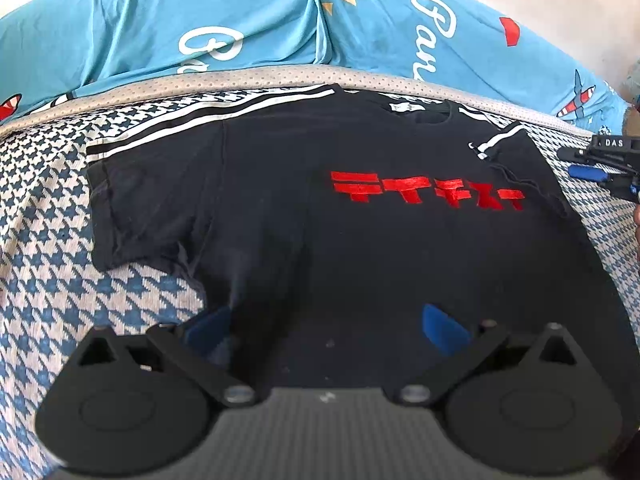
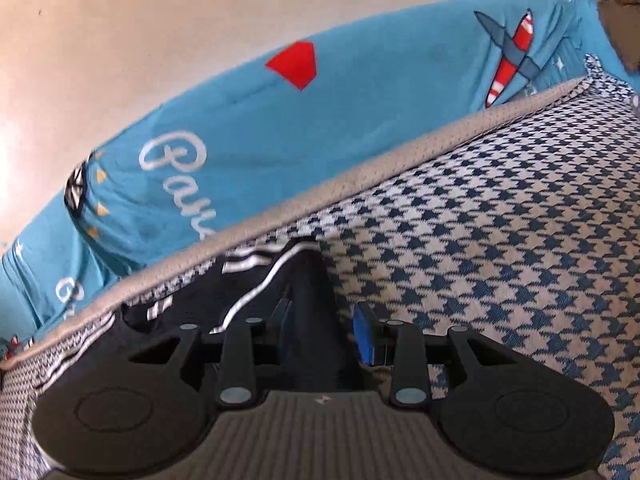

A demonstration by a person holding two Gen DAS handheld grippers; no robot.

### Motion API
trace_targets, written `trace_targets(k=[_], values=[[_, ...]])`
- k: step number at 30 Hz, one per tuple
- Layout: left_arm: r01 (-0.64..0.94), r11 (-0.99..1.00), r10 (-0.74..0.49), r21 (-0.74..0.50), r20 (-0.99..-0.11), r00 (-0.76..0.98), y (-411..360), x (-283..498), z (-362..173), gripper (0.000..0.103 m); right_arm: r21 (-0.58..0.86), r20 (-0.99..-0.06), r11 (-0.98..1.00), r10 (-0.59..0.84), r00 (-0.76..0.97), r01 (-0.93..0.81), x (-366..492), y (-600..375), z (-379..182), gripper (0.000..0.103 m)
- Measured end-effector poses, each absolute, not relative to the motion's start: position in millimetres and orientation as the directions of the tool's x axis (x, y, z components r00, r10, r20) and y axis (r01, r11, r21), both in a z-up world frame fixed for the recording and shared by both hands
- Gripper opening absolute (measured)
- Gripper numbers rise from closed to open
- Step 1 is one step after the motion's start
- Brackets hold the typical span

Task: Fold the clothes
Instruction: 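Grasp the sleeve with the right gripper and fold it onto the shirt body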

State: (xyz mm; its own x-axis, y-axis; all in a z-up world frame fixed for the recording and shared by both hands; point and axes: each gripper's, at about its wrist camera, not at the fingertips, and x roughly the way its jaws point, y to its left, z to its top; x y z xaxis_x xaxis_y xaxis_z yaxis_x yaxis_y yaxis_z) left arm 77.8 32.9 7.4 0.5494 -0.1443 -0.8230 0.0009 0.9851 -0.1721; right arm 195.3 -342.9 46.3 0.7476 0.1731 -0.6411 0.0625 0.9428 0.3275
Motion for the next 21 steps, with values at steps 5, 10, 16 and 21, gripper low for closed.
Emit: trace_targets(k=[5, 10, 16, 21], values=[[-0.041, 0.986, -0.115, -0.162, -0.836, 0.536, 40, 81, 4, 0.103, 0.244, -0.682, 0.97, 0.171, 0.711, 0.001, 191, -326, 43, 0.032], [-0.082, 0.985, -0.086, -0.154, -0.838, 0.539, 50, 84, 5, 0.103, 0.187, -0.726, 0.982, 0.138, 0.673, -0.001, 182, -314, 33, 0.032], [-0.155, 0.975, -0.05, -0.159, -0.836, 0.547, 69, 87, 7, 0.103, 0.119, -0.771, 0.993, 0.094, 0.63, -0.003, 164, -298, 26, 0.033], [-0.212, 0.964, -0.014, -0.161, -0.826, 0.564, 86, 89, 9, 0.103, 0.143, -0.797, 0.99, 0.105, 0.594, 0.017, 147, -287, 28, 0.052]])
